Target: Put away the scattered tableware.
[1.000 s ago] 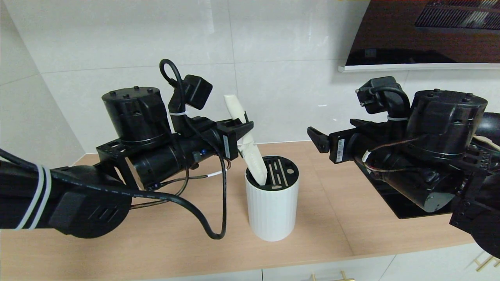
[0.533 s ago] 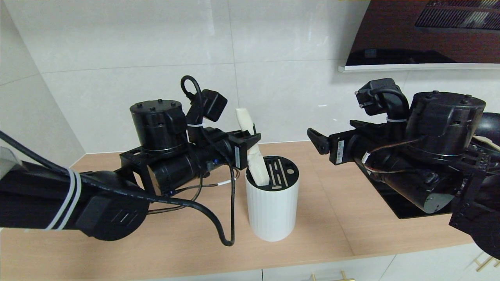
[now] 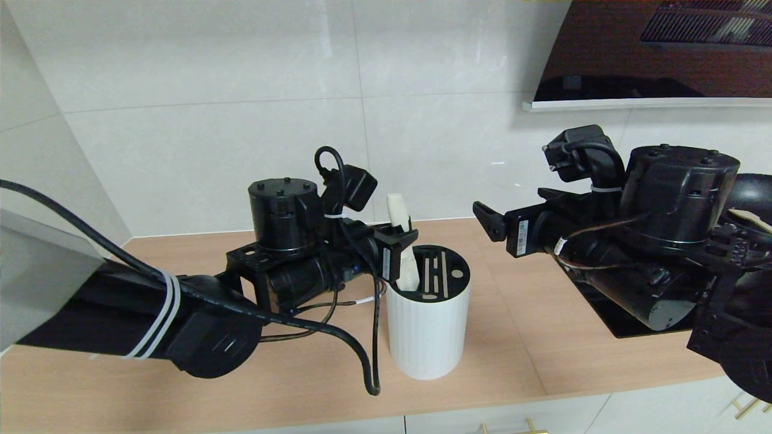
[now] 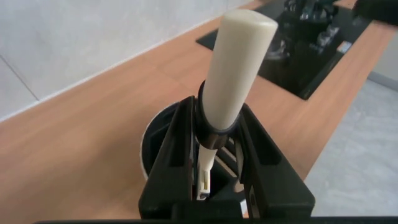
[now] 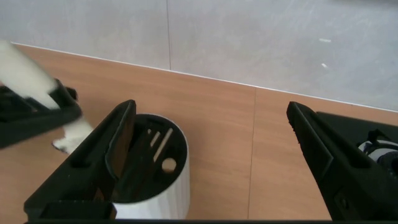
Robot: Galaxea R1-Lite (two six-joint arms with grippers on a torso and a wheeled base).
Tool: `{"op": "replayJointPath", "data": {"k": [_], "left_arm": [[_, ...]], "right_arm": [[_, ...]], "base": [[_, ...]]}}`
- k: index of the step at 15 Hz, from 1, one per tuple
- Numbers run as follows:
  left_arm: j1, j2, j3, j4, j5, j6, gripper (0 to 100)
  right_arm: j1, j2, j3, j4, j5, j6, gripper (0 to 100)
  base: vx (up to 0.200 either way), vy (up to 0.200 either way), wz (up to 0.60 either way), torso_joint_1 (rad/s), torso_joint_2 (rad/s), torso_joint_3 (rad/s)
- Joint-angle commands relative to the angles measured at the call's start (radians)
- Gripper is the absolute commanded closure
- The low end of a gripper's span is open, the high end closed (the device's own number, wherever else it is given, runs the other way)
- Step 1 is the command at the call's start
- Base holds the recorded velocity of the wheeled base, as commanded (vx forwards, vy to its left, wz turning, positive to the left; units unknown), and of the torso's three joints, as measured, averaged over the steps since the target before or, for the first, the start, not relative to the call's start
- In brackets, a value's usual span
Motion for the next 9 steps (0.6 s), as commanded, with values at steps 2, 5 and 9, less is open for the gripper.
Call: {"op": "replayJointPath", "data": {"k": [2, 5, 9], "left_arm": [[-0.012, 0.045, -0.003, 0.0, 0.001, 0.0, 100], [-0.015, 0.067, -0.005, -0.01, 0.001, 0.0, 100], [-0.015, 0.099, -0.013, -0.03, 0.013, 0.0, 100]], "right_arm": [[0.0, 0.005, 0.002, -0.002, 0.0, -0.001, 0], [0.0, 0.005, 0.002, 0.0, 0.0, -0.001, 0], [0.0, 0.005, 0.006, -0.002, 0.0, -0.001, 0]], "base": [[0.0, 0.0, 0.0, 0.0, 0.0, 0.0], [0.0, 0.0, 0.0, 0.0, 0.0, 0.0], [0.0, 0.0, 0.0, 0.0, 0.0, 0.0]]}}
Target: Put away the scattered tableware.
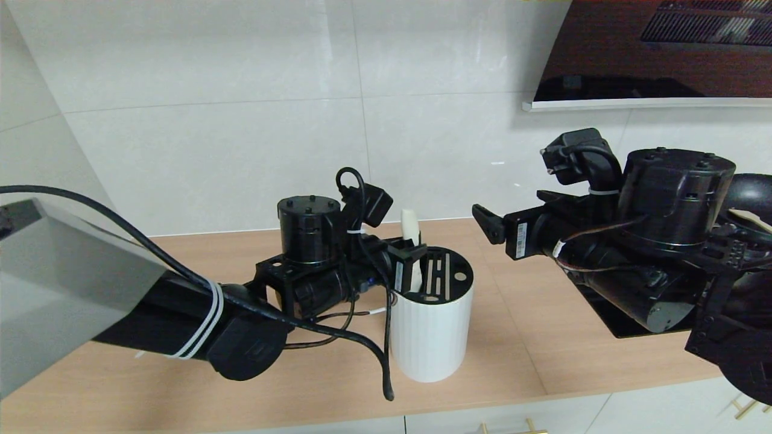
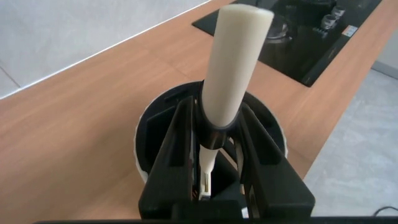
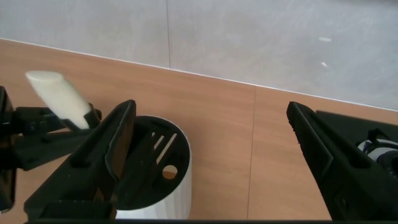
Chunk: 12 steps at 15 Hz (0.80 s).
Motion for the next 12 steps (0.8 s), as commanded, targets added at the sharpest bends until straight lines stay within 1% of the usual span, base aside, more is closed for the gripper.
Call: {"op": "replayJointPath", "data": {"k": [1, 7, 8, 9, 12], "left_arm": [[0.0, 0.024, -0.008, -0.002, 0.011, 0.0, 100], [0.0, 0.032, -0.014, -0.003, 0.025, 0.0, 100], [0.0, 0.032, -0.014, -0.003, 0.027, 0.001, 0], [0.0, 0.03, -0.014, -0.005, 0.028, 0.001, 0], [0.0, 0.016, -0.006, -0.062, 0.039, 0.001, 0]], "right_arm": [[0.0, 0.002, 0.0, 0.0, 0.0, 0.0, 0], [0.0, 0.002, 0.0, 0.0, 0.0, -0.002, 0], [0.0, 0.002, 0.0, -0.002, 0.0, -0.002, 0], [0.0, 0.002, 0.002, -0.002, 0.0, -0.002, 0], [0.0, -0.002, 0.002, -0.002, 0.0, -0.002, 0]], "base": [[0.0, 0.0, 0.0, 0.0, 0.0, 0.0], [0.0, 0.0, 0.0, 0.0, 0.0, 0.0], [0.0, 0.0, 0.0, 0.0, 0.0, 0.0], [0.0, 0.0, 0.0, 0.0, 0.0, 0.0], [0.0, 0.0, 0.0, 0.0, 0.0, 0.0]]}}
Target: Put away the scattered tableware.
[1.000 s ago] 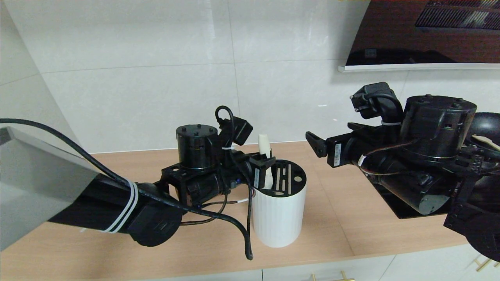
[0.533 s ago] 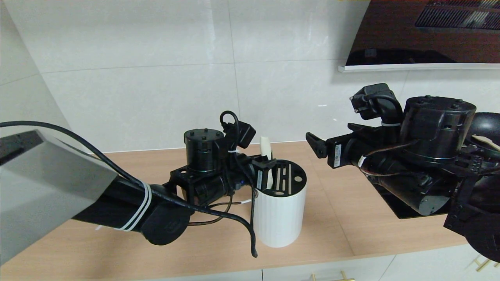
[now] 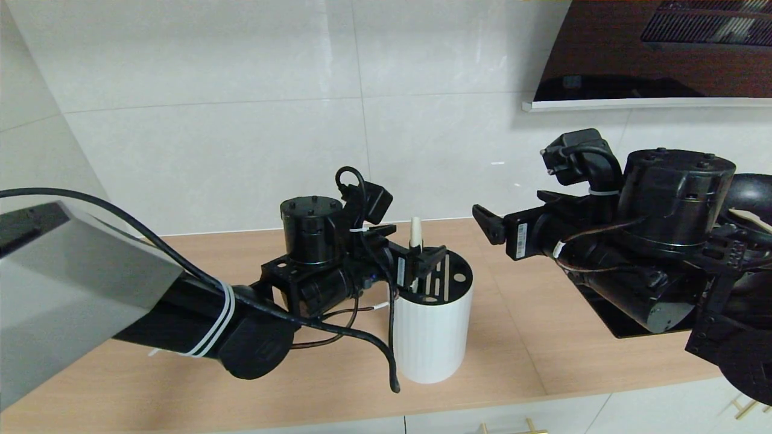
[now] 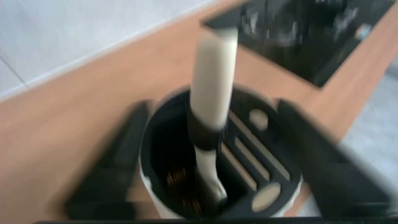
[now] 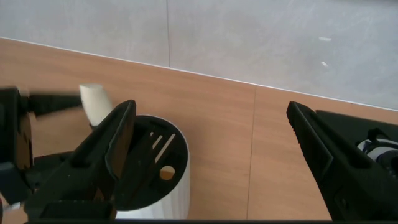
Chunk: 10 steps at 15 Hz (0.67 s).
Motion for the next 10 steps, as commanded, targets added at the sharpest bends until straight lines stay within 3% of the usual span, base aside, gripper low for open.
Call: {"op": "replayJointPath", "data": {"k": [1, 5, 7, 10], "left_arm": [[0.0, -0.007, 0.001, -0.002, 0.006, 0.0, 0], [0.0, -0.079, 0.027, -0.068, 0.051, 0.018, 0], [0.0, -0.28, 0.149, -0.126, 0.068, 0.02, 0], [0.015, -0.53, 0.282, -0.12, 0.075, 0.035, 0]], "right_arm": [[0.0, 0.001, 0.0, 0.0, 0.0, 0.0, 0], [0.0, -0.018, 0.015, -0.002, -0.002, -0.005, 0], [0.005, -0.102, 0.077, -0.002, -0.003, -0.013, 0], [-0.004, -0.252, 0.259, -0.002, -0.011, -0.01, 0]], "base": [[0.0, 0.0, 0.0, 0.0, 0.0, 0.0], [0.0, 0.0, 0.0, 0.0, 0.0, 0.0], [0.0, 0.0, 0.0, 0.0, 0.0, 0.0], [0.0, 0.0, 0.0, 0.0, 0.0, 0.0]]}}
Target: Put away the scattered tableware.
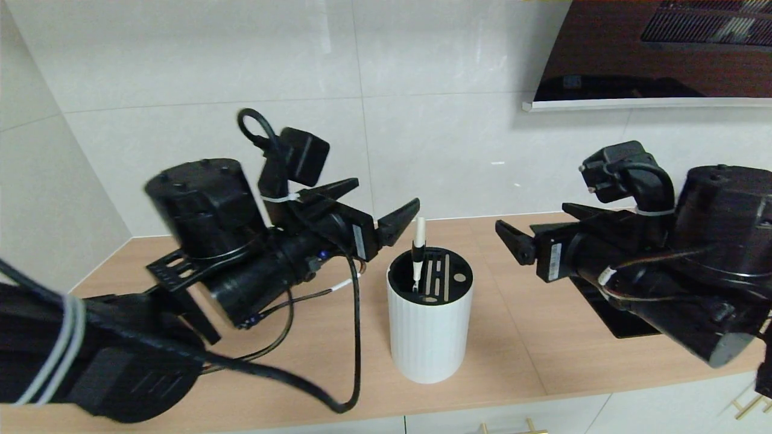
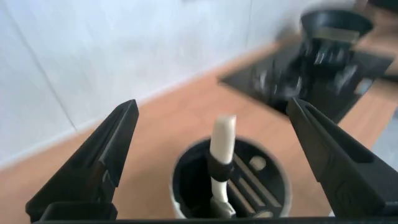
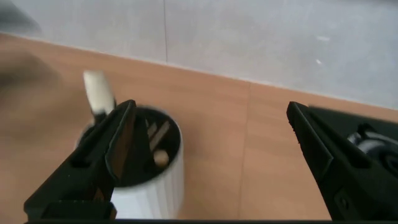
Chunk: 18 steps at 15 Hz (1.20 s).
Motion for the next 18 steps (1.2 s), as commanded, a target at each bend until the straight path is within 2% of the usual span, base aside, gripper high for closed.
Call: {"op": "replayJointPath", "data": {"k": [1, 3, 5, 6, 8, 9, 10, 11, 13, 14, 15, 16, 18], "left_arm": [[0.039, -0.323, 0.16, -0.006, 0.046, 0.01, 0], [0.086, -0.458, 0.243, -0.001, 0.094, -0.003, 0], [0.168, -0.603, 0.361, 0.0, 0.097, -0.027, 0], [0.203, -0.71, 0.459, 0.01, 0.097, -0.029, 0], [0.22, -0.928, 0.568, 0.082, 0.097, -0.029, 0], [0.22, -1.012, 0.582, 0.141, 0.098, -0.029, 0], [0.232, -1.175, 0.582, 0.313, 0.098, -0.03, 0], [0.301, -1.29, 0.58, 0.454, 0.092, -0.03, 0], [0.398, -1.481, 0.577, 0.666, 0.052, -0.032, 0], [0.445, -1.544, 0.579, 0.712, 0.037, -0.05, 0], [0.467, -1.577, 0.58, 0.727, 0.032, -0.072, 0], [0.52, -1.638, 0.59, 0.754, 0.028, -0.133, 0], [0.579, -1.693, 0.6, 0.764, 0.025, -0.217, 0]], "right_arm": [[-0.04, -0.2, 0.161, 0.005, -0.003, 0.001, 0], [-0.083, -0.335, 0.302, 0.004, -0.005, 0.002, 0], [-0.116, -0.511, 0.435, 0.008, -0.005, 0.004, 0], [-0.139, -0.645, 0.517, 0.033, -0.006, 0.002, 0], [-0.261, -0.866, 0.569, 0.165, 0.0, 0.001, 0], [-0.3, -0.936, 0.567, 0.226, 0.006, 0.001, 0], [-0.343, -1.07, 0.564, 0.346, 0.023, 0.001, 0], [-0.359, -1.174, 0.544, 0.441, 0.029, -0.002, 0], [-0.379, -1.317, 0.465, 0.633, 0.029, -0.005, 0], [-0.402, -1.372, 0.443, 0.702, 0.029, -0.005, 0], [-0.428, -1.404, 0.44, 0.732, 0.032, -0.007, 0], [-0.481, -1.459, 0.443, 0.762, 0.057, -0.016, 0], [-0.518, -1.456, 0.441, 0.728, 0.026, -0.013, 0]], "base": [[0.0, 0.0, 0.0, 0.0, 0.0, 0.0], [0.0, 0.0, 0.0, 0.0, 0.0, 0.0], [0.0, 0.0, 0.0, 0.0, 0.0, 0.0], [0.0, 0.0, 0.0, 0.0, 0.0, 0.0], [0.0, 0.0, 0.0, 0.0, 0.0, 0.0], [0.0, 0.0, 0.0, 0.0, 0.0, 0.0], [0.0, 0.0, 0.0, 0.0, 0.0, 0.0], [0.0, 0.0, 0.0, 0.0, 0.0, 0.0], [0.0, 0.0, 0.0, 0.0, 0.0, 0.0], [0.0, 0.0, 0.0, 0.0, 0.0, 0.0], [0.0, 0.0, 0.0, 0.0, 0.0, 0.0], [0.0, 0.0, 0.0, 0.0, 0.0, 0.0], [0.0, 0.0, 0.0, 0.0, 0.0, 0.0]]}}
